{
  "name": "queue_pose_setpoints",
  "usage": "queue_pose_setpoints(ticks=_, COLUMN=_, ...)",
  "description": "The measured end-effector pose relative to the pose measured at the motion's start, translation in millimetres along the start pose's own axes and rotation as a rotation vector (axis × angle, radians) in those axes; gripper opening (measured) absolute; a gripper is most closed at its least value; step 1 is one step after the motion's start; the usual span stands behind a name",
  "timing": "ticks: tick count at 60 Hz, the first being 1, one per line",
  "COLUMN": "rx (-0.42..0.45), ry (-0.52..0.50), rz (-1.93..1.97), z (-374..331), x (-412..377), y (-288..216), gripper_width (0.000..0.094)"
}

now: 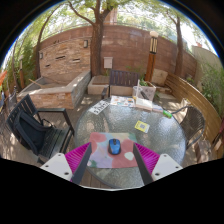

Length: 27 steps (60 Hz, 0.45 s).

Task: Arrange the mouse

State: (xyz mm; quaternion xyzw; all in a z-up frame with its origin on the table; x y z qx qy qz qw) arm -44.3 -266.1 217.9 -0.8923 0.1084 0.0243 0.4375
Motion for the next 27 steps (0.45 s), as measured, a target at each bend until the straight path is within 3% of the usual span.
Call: queue_pose_setpoints(ticks=27, rx=0.010, ry=0.010, rz=-0.012, z=-26.7, x=-1.3, y=8.7, gripper_width=0.0852)
Point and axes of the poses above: the point between the fingertips, and its own axes, seen from behind it with the camera up: x to the right, y down, z forward, the way the camera looks, the point moved 4 cm from there along -z, backward, against the way the camera looks, and after that the axes turned 15 degrees about z, right-handed, at the moved point
